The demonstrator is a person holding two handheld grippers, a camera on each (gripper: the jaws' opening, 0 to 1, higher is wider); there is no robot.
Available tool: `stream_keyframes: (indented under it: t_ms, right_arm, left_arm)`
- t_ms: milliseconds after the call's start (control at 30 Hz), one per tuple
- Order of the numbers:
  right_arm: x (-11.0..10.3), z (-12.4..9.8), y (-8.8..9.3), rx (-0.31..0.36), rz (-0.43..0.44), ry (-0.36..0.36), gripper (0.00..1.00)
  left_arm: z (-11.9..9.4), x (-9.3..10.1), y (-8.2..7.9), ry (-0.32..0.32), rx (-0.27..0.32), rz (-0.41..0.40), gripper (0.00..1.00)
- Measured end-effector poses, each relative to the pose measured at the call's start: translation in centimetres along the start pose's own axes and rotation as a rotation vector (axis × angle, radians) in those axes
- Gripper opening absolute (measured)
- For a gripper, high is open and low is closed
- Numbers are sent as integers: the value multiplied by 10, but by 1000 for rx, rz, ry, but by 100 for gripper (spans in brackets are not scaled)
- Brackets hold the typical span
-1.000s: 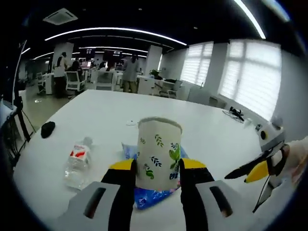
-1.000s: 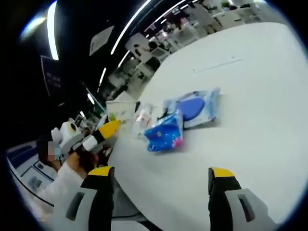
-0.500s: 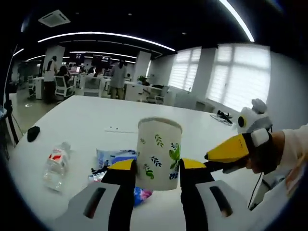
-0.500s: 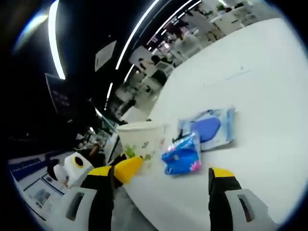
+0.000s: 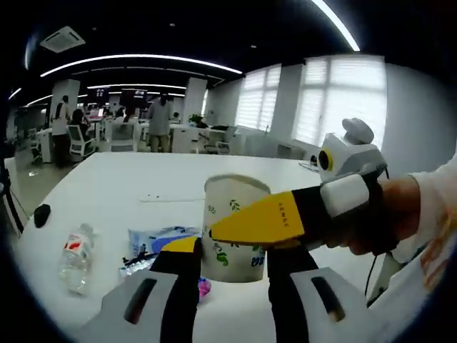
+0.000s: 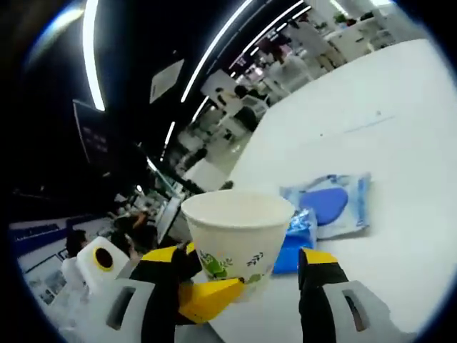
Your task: Arrange the tabletop items into an orderly group along one side of the table until the central work area is clear of visible clutter.
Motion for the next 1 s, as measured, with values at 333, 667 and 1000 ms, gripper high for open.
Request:
stream_keyframes:
  t_ms: [333, 667, 1000]
  right_arm:
    - [6, -7, -2, 25, -49, 19, 47]
    - [18, -15, -8, 28, -140, 75, 45]
    - [31, -20, -6, -24, -371, 113, 45]
  left_arm:
    - [0, 14, 2, 57, -10, 11, 36]
    - [-3, 16, 12, 144, -50, -48, 39]
    - [-29, -25, -5, 115, -18, -22, 39]
Point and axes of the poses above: the point that each gripper's makers call its tool centre point, and the gripper's own axes: z roughly forward along the fingers, x roughly to its right, y roughly out of its underside, the point moved 1 cm from there along -z, roughly backward along the fingers, and after that the axes turned 6 degrees about -y, right-handed, at the moved point
